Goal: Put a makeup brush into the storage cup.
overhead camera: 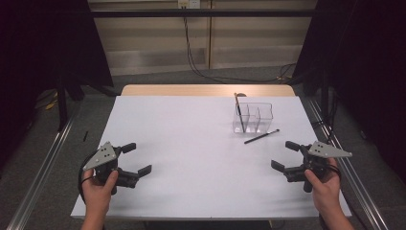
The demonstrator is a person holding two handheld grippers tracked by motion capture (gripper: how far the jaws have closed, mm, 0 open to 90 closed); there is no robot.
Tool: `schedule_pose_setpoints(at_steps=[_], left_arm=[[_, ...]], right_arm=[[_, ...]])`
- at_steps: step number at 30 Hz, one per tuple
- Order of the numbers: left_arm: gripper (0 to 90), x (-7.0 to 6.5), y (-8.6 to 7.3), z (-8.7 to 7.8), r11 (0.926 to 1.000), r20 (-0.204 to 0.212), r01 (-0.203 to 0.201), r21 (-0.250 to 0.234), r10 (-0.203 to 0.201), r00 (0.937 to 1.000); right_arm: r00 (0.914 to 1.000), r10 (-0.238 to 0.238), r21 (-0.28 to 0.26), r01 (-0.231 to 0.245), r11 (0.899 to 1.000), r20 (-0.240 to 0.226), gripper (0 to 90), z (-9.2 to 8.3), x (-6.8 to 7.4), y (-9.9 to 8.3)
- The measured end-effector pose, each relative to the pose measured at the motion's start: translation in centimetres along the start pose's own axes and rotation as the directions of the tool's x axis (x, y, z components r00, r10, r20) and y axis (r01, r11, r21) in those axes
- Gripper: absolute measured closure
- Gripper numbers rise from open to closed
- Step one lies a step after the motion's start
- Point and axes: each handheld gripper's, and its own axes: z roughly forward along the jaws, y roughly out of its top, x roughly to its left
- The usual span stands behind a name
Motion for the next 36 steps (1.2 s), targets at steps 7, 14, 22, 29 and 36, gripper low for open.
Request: schedule_pose_setpoints(at_steps=[7,14,22,29,36], left_arm=[[0.3,0.0,-0.1,0.1,1.0000,0.003,-0.001,0.004,0.001,1.0000],[0.3,0.0,-0.2,0.0,1.0000,0.004,0.005,0.002,-0.005,1.0000],[0.3,0.1,-0.2,0.4,0.9999,0.011,0.001,0.010,-0.001,0.9999],[0.3,0.1,0.0,0.6,1.0000,0.009,0.002,0.002,-0.002,1.0000],[0.3,0.4,-0.2,0.7,1.0000,0.013,0.001,0.006,-0.002,0.9999]], right_arm=[[0.9999,-0.014,0.012,0.014,1.000,0.001,1.3,0.3,0.2,-0.2],[0.9998,-0.018,0.009,0.018,1.000,0.000,1.3,0.7,-0.1,0.1],[0.9997,-0.013,-0.003,0.013,1.000,0.019,1.3,0.6,-0.8,0.6],[0.9993,0.001,-0.011,-0.001,1.000,0.039,1.3,1.0,-1.5,1.0],[0.9981,0.019,-0.004,-0.019,1.000,0.059,1.4,2.1,-2.6,1.3]])
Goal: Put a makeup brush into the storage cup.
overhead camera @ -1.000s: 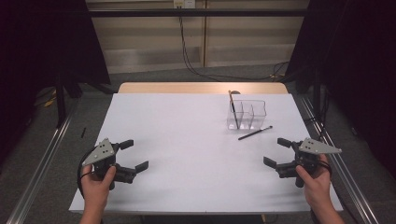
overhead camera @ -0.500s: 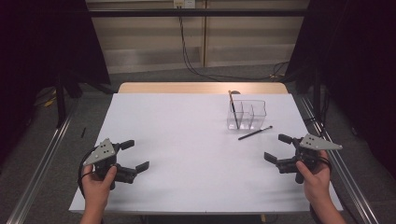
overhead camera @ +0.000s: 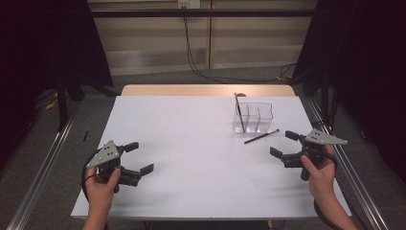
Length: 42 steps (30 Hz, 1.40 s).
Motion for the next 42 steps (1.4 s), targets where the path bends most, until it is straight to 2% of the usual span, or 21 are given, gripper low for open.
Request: schedule_pose_setpoints(at_steps=[5,16,19,28,33,42], left_arm=[[0.3,0.0,0.1,0.1,1.0000,0.005,-0.002,0.002,0.002,1.0000],[0.3,-0.3,0.3,0.3,0.9999,0.003,-0.013,0.008,0.013,0.9999],[0.3,-0.2,0.2,0.2,0.9999,0.001,-0.011,0.007,0.011,0.9999],[0.3,-0.3,0.0,-0.1,0.9999,-0.005,-0.006,0.014,0.006,1.0000],[0.3,-0.3,0.0,-0.2,0.9998,-0.003,-0.005,0.019,0.005,1.0000],[0.3,-0.2,0.0,-0.1,0.9998,0.000,-0.008,0.018,0.008,1.0000]], right_arm=[[0.9997,0.022,0.006,-0.022,1.000,0.009,1.5,0.9,-0.5,-0.1],[0.9992,0.017,0.027,-0.018,0.999,0.036,1.7,1.9,-1.6,0.3],[0.9985,0.030,0.040,-0.032,0.999,0.046,1.8,2.2,-2.0,0.4],[0.9965,0.050,0.104,-0.057,0.993,0.066,2.0,3.8,-2.8,0.5],[0.9944,0.060,0.152,-0.073,0.986,0.088,2.0,4.6,-3.2,0.3],[0.9929,0.035,0.212,-0.059,0.975,0.113,2.2,5.8,-3.7,0.9]])
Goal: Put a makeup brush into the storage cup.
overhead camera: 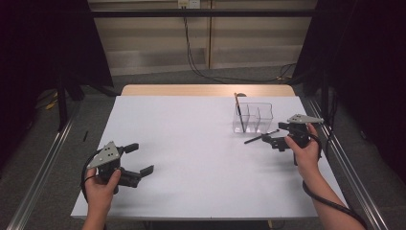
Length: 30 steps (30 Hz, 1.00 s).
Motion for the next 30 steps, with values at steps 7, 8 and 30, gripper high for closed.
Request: schedule_pose_setpoints(at_steps=[7,8,30], left_arm=[[0.3,0.0,0.0,0.0,1.0000,0.003,0.000,0.000,0.000,1.0000],[0.3,0.0,0.0,0.0,1.0000,0.002,0.000,0.000,0.000,1.0000],[0.3,0.1,-0.1,0.4,0.9998,0.020,0.001,0.020,-0.002,0.9998]], right_arm=[[0.9998,0.011,0.079,-0.012,0.997,0.019,2.1,0.7,0.0,0.3],[0.9995,0.022,0.089,-0.024,0.996,0.022,2.5,0.8,0.0,0.3],[0.9731,0.140,0.368,-0.200,0.908,0.183,4.0,3.4,0.4,2.2]])
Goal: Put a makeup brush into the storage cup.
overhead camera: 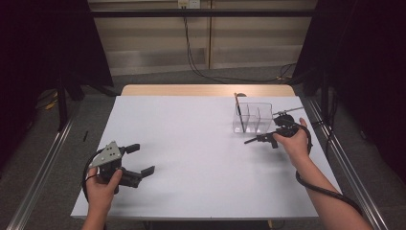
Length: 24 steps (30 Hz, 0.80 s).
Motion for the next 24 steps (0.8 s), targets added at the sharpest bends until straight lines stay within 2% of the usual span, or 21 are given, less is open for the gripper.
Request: schedule_pose_setpoints(at_steps=[5,6,9,13,22,24], left_arm=[[0.3,0.0,0.0,0.1,1.0000,0.001,0.000,0.001,0.000,1.0000],[0.3,0.0,0.0,0.0,1.0000,0.001,-0.001,0.000,0.001,1.0000],[0.3,0.0,0.0,0.0,1.0000,0.000,-0.002,0.004,0.002,1.0000],[0.3,0.1,-0.2,0.1,1.0000,0.002,0.003,0.008,-0.003,1.0000],[0.3,0.3,-0.2,0.2,0.9999,0.004,0.004,0.014,-0.004,1.0000],[0.3,0.3,-0.3,0.2,0.9999,0.004,0.003,0.017,-0.003,1.0000]], right_arm=[[0.9986,0.048,0.035,-0.049,0.998,0.022,5.9,0.6,0.4,0.4],[0.9977,0.059,0.028,-0.060,0.998,0.032,6.6,0.8,0.5,0.4],[0.9945,0.075,0.034,-0.077,0.996,0.074,8.4,1.3,0.6,0.5],[0.9860,0.097,0.043,-0.103,0.994,0.136,11.1,1.7,0.8,0.5],[0.9762,0.159,0.017,-0.164,0.986,0.147,10.4,2.5,1.6,0.7],[0.9758,0.158,0.020,-0.163,0.986,0.151,10.3,2.7,1.8,0.7]])
